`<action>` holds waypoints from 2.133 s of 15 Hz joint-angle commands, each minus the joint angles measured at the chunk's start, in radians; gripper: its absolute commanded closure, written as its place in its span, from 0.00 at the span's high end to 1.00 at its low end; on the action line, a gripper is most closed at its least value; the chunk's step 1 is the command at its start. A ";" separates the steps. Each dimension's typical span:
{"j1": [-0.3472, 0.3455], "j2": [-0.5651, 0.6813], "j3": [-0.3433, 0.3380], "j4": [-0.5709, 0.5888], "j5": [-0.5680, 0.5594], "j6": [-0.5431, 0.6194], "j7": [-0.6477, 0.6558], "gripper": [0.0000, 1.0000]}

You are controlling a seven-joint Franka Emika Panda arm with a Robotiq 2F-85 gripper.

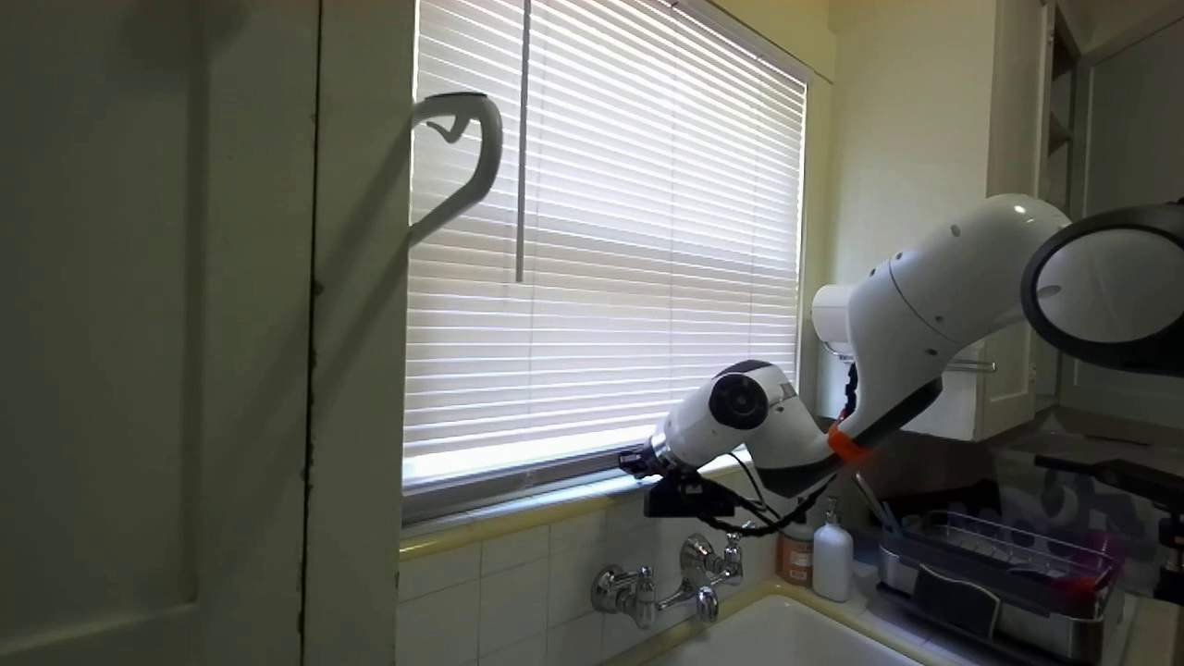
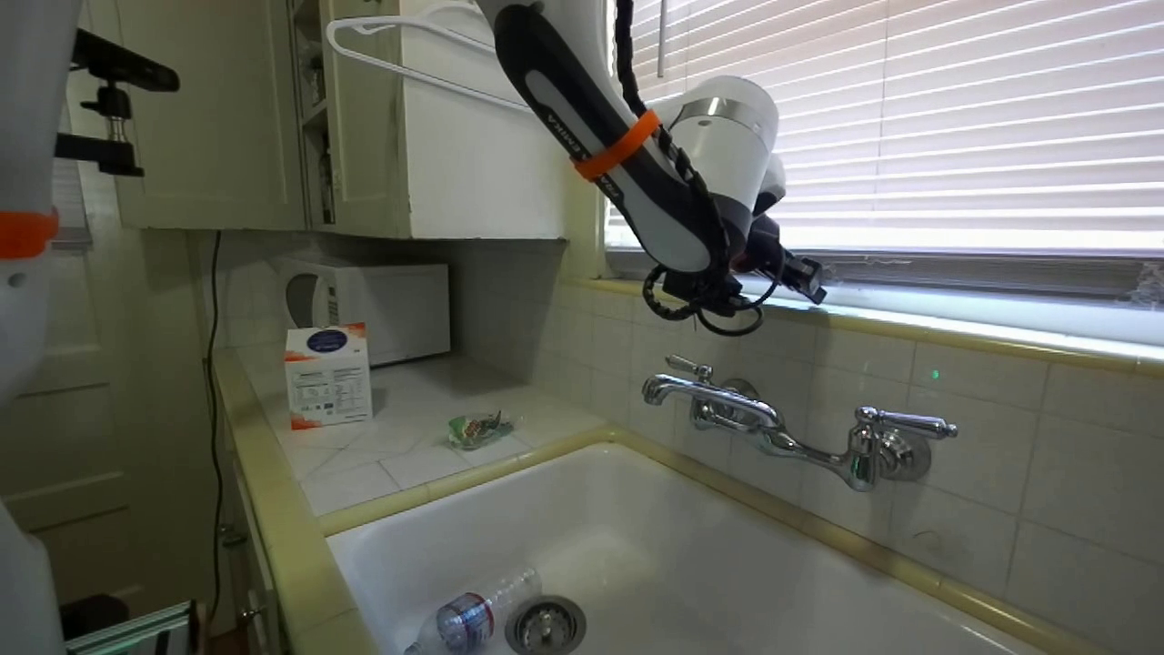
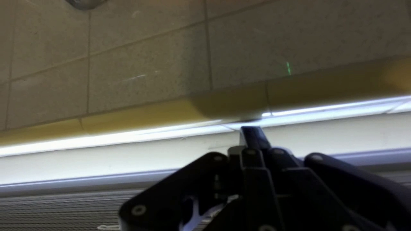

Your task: Open the blinds.

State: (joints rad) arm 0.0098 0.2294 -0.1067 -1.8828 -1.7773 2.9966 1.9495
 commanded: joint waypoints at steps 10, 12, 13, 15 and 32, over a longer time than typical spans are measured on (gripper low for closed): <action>0.008 -0.137 0.012 0.088 0.006 0.000 -0.013 0.00; 0.009 -0.150 0.013 0.086 0.015 -0.001 -0.032 0.00; 0.009 -0.158 0.013 0.083 0.020 -0.002 -0.042 0.00; 0.008 -0.177 0.012 0.070 0.052 -0.002 -0.084 0.00; 0.011 -0.201 0.022 0.141 0.419 -0.017 -0.429 0.00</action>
State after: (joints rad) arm 0.0115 0.0403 -0.0966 -1.8035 -1.4311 2.9964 1.5894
